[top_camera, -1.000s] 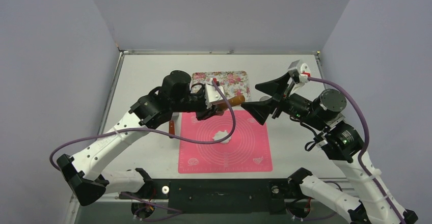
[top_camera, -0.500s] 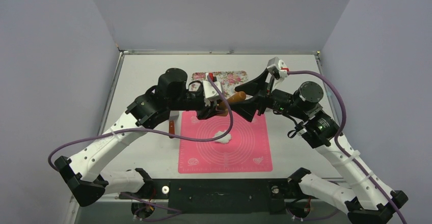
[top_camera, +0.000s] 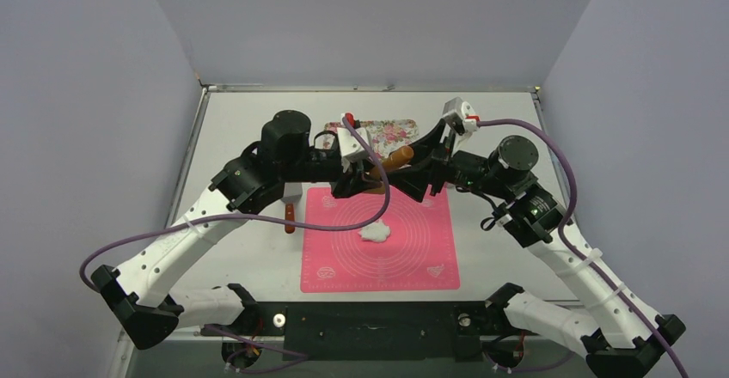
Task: Roll out the dumpling wrappers from the dough
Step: Flatten out the dough on the work surface.
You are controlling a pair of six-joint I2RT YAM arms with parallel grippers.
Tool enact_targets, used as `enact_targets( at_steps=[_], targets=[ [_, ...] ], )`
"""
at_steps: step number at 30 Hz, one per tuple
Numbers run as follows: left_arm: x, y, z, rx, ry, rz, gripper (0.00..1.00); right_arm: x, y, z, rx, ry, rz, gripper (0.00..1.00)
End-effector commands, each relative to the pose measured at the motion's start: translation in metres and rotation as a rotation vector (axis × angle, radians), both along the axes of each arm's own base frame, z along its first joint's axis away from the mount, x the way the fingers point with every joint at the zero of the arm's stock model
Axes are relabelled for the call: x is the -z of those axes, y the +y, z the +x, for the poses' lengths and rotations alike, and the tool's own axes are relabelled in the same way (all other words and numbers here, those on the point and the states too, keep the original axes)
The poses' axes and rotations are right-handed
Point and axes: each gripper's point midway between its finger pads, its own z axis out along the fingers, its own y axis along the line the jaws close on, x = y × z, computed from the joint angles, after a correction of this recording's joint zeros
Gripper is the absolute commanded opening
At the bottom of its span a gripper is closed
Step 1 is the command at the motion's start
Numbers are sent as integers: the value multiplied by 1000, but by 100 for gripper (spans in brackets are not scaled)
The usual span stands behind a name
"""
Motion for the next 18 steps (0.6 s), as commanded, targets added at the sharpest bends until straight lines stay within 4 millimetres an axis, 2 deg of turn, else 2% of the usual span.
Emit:
enact_targets(
  at_steps=[1,5,6,7,8,9,13,18],
  targets=[
    [-58,-3,-6,37,-108,-145,0,-7,2,4,6,-38,6,52],
    [-57,-2,-6,47,-125,-130,0,-9,2,14,50,-30,-5,53],
    [-54,-1,-6,47,-127,-116,0,0,2,16,57,3,-41,53],
    [-51,0,-3,39,-151,-100,0,-5,0,18,76,-9,-52,54],
    [-48,2,-2,33,-157,-84,0,6,-1,19,83,33,-95,55],
    [-46,5,3,17,-193,-65,0,2,-4,21,103,29,-103,58],
    [-43,10,10,2,-268,-27,0,11,-8,20,131,85,-118,62],
    [-45,4,-1,46,-208,-62,0,-6,-2,19,129,24,-31,62]
  ],
)
